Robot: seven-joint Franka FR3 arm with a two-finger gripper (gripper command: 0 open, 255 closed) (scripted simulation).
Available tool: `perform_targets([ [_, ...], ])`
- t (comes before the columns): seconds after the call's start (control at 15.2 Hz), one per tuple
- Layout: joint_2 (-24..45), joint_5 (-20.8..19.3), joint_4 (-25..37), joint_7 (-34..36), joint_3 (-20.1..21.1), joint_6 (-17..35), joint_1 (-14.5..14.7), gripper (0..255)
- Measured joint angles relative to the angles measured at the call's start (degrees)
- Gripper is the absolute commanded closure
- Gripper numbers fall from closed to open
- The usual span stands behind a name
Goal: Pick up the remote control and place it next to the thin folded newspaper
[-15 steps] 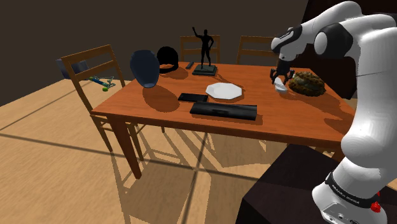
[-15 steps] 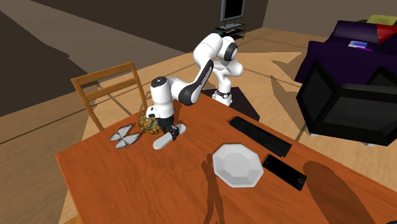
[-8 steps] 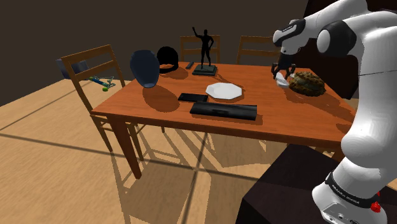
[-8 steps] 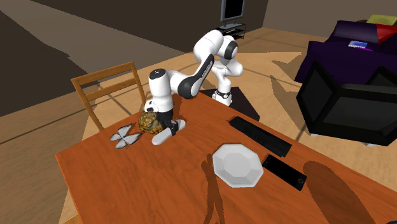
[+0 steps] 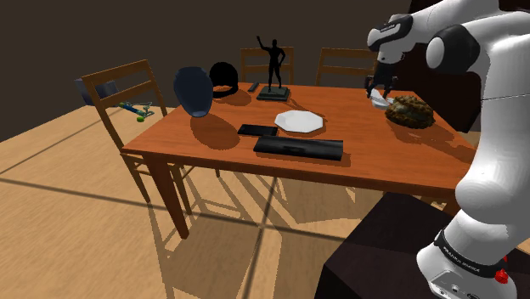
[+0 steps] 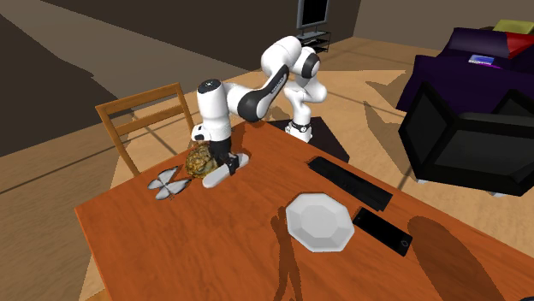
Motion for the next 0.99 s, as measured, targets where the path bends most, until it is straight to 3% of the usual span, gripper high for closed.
perform_targets([
  [0.13,-2.98,-0.89,-3.83,0.83,-0.22,0.98,1.4,255],
  [0.66,-22.09,-7.65,-29.45,7.64,-0.28,8.91,8.64,255],
  [0.99,-32.69,-11.82,-41.76,13.84,1.61,11.46,11.31,255],
])
